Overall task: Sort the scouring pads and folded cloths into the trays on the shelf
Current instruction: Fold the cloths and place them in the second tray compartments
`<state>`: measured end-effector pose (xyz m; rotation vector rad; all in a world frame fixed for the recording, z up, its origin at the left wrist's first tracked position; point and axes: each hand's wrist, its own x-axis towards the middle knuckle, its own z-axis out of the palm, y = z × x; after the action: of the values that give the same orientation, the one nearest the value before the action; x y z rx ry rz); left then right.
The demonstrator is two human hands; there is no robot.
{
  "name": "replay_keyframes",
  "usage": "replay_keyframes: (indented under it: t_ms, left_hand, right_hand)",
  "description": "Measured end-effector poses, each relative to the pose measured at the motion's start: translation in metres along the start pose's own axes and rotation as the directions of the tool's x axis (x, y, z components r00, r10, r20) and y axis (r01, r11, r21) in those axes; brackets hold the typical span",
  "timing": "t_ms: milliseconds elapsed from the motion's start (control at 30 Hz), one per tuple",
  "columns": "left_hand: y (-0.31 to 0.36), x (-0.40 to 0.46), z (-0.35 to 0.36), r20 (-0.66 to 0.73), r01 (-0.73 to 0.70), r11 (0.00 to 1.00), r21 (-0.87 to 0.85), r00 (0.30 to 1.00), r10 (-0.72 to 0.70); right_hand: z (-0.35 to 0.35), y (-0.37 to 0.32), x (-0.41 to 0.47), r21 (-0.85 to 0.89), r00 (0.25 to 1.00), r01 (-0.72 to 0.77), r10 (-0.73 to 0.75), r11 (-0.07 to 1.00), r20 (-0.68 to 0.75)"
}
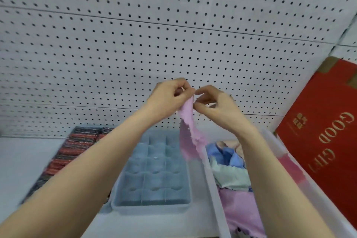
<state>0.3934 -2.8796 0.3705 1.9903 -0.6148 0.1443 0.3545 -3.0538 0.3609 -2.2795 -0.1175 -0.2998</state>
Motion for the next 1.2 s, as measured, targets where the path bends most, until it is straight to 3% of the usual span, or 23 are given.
replay_keyframes:
  t_ms: [100, 200, 233, 333, 433, 633, 767, 867, 967, 1100, 1133, 1200]
  left_hand:
    - [0.003, -0.002, -0.034, 0.053, -0.028, 1.000, -0.004, 0.998, 0.028]
    - [0.006, -0.005, -0.064, 0.087, -0.030, 0.996, 0.086, 0.996, 0.023]
    - [0.007, -0.006, -0.072, 0.094, -0.028, 0.990, 0.136, 0.995, 0.016]
    - [0.007, -0.009, -0.094, 0.066, -0.024, 0.976, 0.216, 0.998, 0.010]
    - [0.003, -0.014, -0.125, 0.020, 0.004, 0.975, 0.223, 1.000, -0.008]
    - [-0.029, -0.024, -0.174, 0.024, 0.103, 0.883, 0.458, 0.991, -0.128]
    - [-0.055, -0.032, -0.181, -0.030, 0.146, 0.861, 0.487, 0.988, -0.150]
    - [-0.073, -0.034, -0.173, -0.154, 0.202, 0.927, 0.316, 0.975, -0.160]
    - [-0.083, -0.038, -0.171, -0.146, 0.243, 0.969, 0.051, 0.961, -0.233]
    - [-0.093, -0.042, -0.168, -0.154, 0.266, 0.959, 0.100, 0.956, -0.250]
    - [-0.096, -0.042, -0.166, -0.178, 0.269, 0.952, 0.145, 0.954, -0.243]
    - [-0.101, -0.042, -0.160, -0.237, 0.267, 0.928, 0.260, 0.949, -0.207]
  right_hand:
    - [0.012, -0.019, 0.010, -0.032, 0.999, 0.036, -0.036, 0.999, -0.019]
    - [0.025, -0.044, 0.013, 0.197, 0.991, 0.082, -0.100, 0.977, 0.086]
    - [0.032, -0.049, 0.015, 0.188, 0.987, 0.108, -0.128, 0.976, 0.100]
    - [0.057, -0.049, 0.023, -0.202, 0.989, 0.143, -0.134, 0.969, 0.057]
    - [0.063, -0.043, 0.028, -0.283, 0.998, 0.056, -0.056, 0.958, 0.008]
    - [0.040, -0.035, 0.041, -0.043, 0.993, -0.059, 0.054, 0.997, -0.106]
    - [0.030, -0.032, 0.047, 0.248, 0.995, -0.089, 0.099, 0.965, -0.029]
    - [0.030, -0.033, 0.050, 0.393, 0.991, -0.124, 0.136, 0.911, -0.003]
    - [0.031, -0.031, 0.049, 0.483, 0.984, -0.161, 0.178, 0.861, 0.011]
    - [0.033, -0.032, 0.041, 0.589, 0.990, -0.105, 0.141, 0.801, -0.016]
    - [0.033, -0.030, 0.038, 0.591, 0.995, -0.092, 0.099, 0.801, 0.021]
    - [0.033, -0.026, 0.031, 0.594, 0.971, -0.093, -0.059, 0.799, 0.231]
